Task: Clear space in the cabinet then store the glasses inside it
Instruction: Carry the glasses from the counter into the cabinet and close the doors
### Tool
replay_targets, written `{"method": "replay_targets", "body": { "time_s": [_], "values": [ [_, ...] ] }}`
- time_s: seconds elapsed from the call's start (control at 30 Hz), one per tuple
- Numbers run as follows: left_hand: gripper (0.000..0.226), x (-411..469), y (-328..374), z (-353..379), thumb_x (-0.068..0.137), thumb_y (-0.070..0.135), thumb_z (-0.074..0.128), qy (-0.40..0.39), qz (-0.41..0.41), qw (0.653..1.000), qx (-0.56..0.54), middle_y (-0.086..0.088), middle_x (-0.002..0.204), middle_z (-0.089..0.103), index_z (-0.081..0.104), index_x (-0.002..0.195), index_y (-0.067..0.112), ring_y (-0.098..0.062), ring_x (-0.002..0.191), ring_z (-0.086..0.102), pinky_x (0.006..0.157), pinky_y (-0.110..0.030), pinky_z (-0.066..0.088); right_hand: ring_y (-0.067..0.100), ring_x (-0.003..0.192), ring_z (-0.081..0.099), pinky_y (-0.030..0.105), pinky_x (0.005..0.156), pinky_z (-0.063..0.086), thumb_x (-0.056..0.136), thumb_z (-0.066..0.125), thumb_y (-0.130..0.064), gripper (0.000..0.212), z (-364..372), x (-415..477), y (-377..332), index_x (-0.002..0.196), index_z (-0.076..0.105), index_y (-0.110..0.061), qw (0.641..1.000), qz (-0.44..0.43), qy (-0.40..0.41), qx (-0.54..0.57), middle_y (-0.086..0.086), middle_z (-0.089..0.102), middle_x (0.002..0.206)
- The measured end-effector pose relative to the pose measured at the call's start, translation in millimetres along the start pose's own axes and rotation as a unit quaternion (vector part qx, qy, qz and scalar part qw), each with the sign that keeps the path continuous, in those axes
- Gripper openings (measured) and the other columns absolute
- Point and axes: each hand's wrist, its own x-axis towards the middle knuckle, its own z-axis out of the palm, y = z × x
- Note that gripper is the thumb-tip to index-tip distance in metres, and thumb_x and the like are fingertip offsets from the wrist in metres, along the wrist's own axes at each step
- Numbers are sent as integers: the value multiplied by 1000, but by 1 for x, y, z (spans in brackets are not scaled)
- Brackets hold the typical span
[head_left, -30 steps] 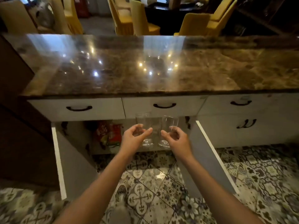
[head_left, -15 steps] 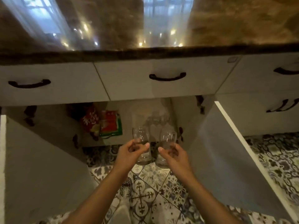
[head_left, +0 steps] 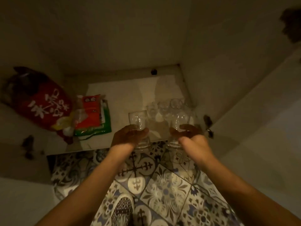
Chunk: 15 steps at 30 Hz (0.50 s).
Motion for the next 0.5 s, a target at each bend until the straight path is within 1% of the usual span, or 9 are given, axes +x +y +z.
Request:
{"method": "replay_targets", "body": {
  "time_s": [0.03,0.07,0.13,0.2,0.23,0.3,0.37,0.43,0.5],
  "values": [
    [36,20,-11,2,73,44,85,0,11,1000,-7,14,85,78,71,103,30,-5,78,75,67,-22,57,8,96,66,26,84,52,77,80,-56,44,8,19,8,111,65,-32,1000,-10,2,-6,-13,71,97],
    [33,39,-24,4,73,42,85,-2,25,1000,-15,14,85,79,73,100,29,-5,78,76,67,-22,56,4,92,66,20,76,50,76,80,-56,45,18,38,15,111,63,-34,1000,-22,2,-15,-15,71,95],
    [31,73,-47,6,70,38,86,8,46,998,-34,9,88,80,75,97,26,-12,83,77,72,-27,56,2,88,67,15,65,47,74,82,-56,49,40,74,30,113,62,-35,999,-43,-3,-20,-13,72,94],
    [31,106,-68,5,70,32,88,33,54,997,-50,14,84,79,74,96,27,-10,84,76,73,-25,54,4,86,70,14,62,51,73,84,-55,52,65,107,46,115,62,-33,998,-59,-9,-11,-9,73,97],
    [33,122,-76,4,71,30,89,41,57,996,-48,15,85,78,73,100,27,-6,86,74,73,-23,53,6,86,71,16,64,54,72,85,-53,54,78,122,54,116,63,-31,998,-64,-8,-3,-7,73,99],
    [39,153,-90,-1,74,26,89,47,65,996,-33,12,96,76,72,109,23,-3,94,70,74,-20,52,10,89,72,25,77,59,71,87,-49,55,105,149,70,117,65,-28,997,-71,1,13,-3,73,101],
    [44,182,-103,-11,77,17,87,51,77,995,-42,0,112,73,69,117,14,-11,103,68,75,-20,52,13,94,71,34,89,59,70,89,-46,56,130,172,81,117,65,-26,996,-81,7,28,-2,73,101],
    [44,206,-111,-19,79,7,84,61,104,991,-58,-8,120,70,66,119,7,-11,100,67,70,-15,55,11,97,70,34,91,58,69,90,-44,56,152,191,91,117,64,-28,995,-96,11,33,-6,73,100],
    [43,225,-116,-24,78,2,83,67,129,988,-55,-7,118,69,66,116,6,-6,93,65,67,-10,55,9,101,69,28,87,57,69,92,-40,54,169,206,98,114,63,-31,993,-112,14,34,-8,72,102]
  ]
}}
